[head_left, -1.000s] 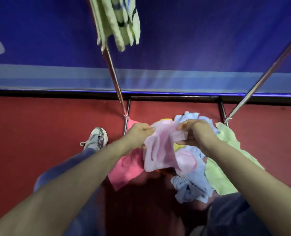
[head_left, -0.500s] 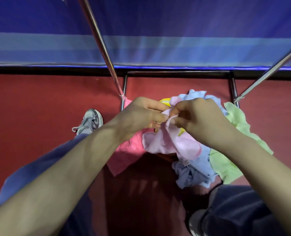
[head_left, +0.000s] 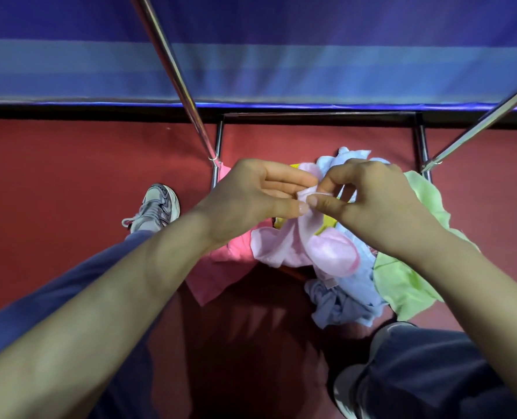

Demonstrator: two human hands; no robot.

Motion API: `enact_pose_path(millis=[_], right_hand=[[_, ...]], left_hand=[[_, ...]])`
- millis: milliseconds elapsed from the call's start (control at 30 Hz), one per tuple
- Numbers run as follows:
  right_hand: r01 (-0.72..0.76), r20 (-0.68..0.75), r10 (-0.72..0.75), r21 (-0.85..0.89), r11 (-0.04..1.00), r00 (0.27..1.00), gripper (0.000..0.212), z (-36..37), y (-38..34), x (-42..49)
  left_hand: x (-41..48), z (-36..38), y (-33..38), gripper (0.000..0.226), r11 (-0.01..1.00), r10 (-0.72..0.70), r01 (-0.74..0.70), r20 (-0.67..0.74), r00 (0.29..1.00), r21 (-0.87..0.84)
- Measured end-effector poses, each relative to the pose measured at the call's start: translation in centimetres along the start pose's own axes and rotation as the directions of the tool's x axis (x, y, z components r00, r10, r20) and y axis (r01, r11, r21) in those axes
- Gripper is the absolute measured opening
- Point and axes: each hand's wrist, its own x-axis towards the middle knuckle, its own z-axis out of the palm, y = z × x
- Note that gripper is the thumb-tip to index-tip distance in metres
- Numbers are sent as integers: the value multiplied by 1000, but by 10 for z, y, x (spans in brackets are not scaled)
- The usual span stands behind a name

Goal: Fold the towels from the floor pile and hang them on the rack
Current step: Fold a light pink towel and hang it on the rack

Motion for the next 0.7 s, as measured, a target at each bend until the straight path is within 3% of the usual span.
enact_pose_path(millis=[167, 333, 433, 567, 700], right_hand=[[3, -27, -2, 34, 999, 1000, 32, -1, -3, 0], [156, 151, -148, -41, 987, 977, 14, -8, 3, -2], [101, 224, -64, -157, 982, 972, 17, -15, 11, -3], [-10, 117, 42, -260, 965, 992, 21, -27, 21, 1], [-31, 98, 59, -266, 963, 993, 23, -29, 21, -2]], left_hand=[[-1, 4, 1, 32, 991, 103, -101, -21, 994, 84], [0, -4, 5, 26, 997, 61, -66, -85, 995, -50], [2, -12, 8, 20, 998, 43, -51, -198, 979, -35], [3, -19, 10, 22, 998, -32, 14, -298, 954, -62], [4, -16, 10, 25, 997, -44, 23, -299, 953, -72]])
